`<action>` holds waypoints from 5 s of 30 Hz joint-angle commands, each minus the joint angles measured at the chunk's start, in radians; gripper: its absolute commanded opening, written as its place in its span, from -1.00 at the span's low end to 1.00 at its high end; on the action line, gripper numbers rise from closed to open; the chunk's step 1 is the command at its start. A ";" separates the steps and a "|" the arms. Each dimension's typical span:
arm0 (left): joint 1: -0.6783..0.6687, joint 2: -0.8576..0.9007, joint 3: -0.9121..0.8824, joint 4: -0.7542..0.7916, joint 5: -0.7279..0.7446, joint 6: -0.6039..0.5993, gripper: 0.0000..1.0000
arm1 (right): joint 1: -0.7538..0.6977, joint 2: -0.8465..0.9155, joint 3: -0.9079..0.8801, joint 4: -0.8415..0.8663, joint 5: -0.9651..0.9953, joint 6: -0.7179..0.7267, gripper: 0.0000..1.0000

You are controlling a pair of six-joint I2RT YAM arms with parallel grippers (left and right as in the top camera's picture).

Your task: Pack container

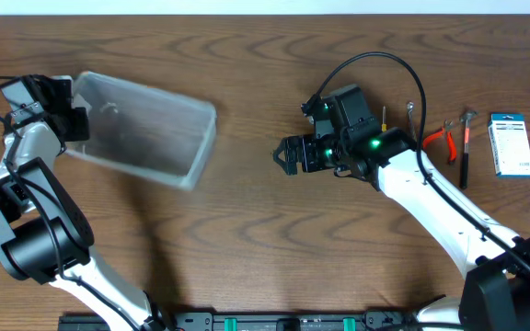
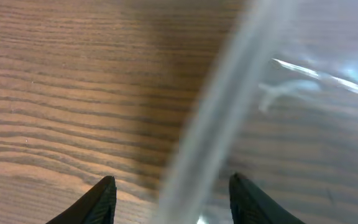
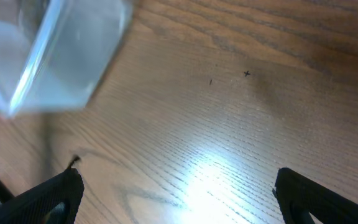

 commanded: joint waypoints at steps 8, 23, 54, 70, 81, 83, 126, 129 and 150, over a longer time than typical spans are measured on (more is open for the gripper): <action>0.005 -0.019 0.001 -0.002 0.006 -0.064 -0.88 | 0.007 -0.023 0.015 0.000 -0.010 0.022 0.99; -0.045 -0.146 0.001 -0.132 0.006 -0.156 -0.88 | 0.007 -0.023 0.015 -0.001 -0.009 0.022 0.99; -0.595 -0.195 0.001 -0.351 -0.321 -0.523 -0.88 | -0.502 -0.473 0.019 -0.288 0.276 -0.001 0.98; -0.665 -0.193 -0.010 -0.391 -0.491 -0.901 -0.88 | -0.502 -0.474 0.019 -0.327 0.240 -0.020 0.99; -0.680 -0.191 -0.063 -0.423 -0.345 -0.891 -0.88 | -0.502 -0.474 0.019 -0.331 0.241 -0.043 0.98; -0.686 -0.191 -0.063 -0.423 -0.344 -0.892 -0.88 | -0.502 -0.474 0.019 -0.330 0.241 -0.043 0.98; -0.707 -0.455 -0.012 -0.356 -0.337 -0.499 0.32 | -0.502 -0.474 0.019 -0.347 0.241 -0.043 0.98; -0.707 -0.482 -0.012 -0.347 -0.336 -0.349 0.32 | -0.502 -0.473 0.019 -0.366 0.241 -0.043 0.99; -0.632 -0.363 -0.018 -0.326 -0.210 -0.130 0.34 | -0.502 -0.385 0.016 -0.452 0.249 -0.042 0.99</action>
